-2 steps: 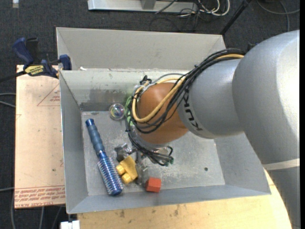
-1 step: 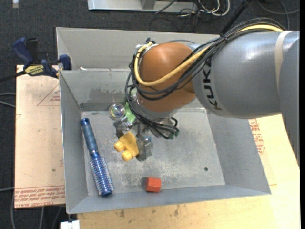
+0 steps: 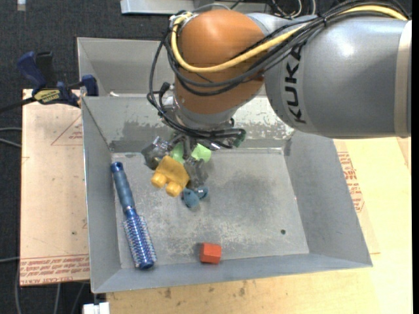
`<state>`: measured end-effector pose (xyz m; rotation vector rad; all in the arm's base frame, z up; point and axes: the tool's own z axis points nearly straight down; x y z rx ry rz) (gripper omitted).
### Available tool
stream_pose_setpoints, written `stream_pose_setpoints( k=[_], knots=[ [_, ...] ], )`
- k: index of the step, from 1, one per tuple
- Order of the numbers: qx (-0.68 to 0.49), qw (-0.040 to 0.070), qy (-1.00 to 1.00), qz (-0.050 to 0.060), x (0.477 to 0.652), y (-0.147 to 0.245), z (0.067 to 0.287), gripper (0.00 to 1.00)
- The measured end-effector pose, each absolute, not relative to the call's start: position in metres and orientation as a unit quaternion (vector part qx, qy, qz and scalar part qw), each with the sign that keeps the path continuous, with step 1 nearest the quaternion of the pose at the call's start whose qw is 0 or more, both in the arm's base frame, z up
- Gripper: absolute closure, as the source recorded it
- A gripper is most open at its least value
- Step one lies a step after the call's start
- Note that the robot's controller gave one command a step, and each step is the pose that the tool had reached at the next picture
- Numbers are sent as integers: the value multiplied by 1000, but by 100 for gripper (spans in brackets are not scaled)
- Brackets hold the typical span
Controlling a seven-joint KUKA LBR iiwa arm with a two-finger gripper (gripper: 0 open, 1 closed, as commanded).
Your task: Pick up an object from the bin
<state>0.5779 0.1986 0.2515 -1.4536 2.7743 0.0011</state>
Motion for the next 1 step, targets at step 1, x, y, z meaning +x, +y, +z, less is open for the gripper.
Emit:
stream_pose_setpoints(
  k=[1],
  knots=[
    [-513,1,859,1,607,214,203,100]
  ],
)
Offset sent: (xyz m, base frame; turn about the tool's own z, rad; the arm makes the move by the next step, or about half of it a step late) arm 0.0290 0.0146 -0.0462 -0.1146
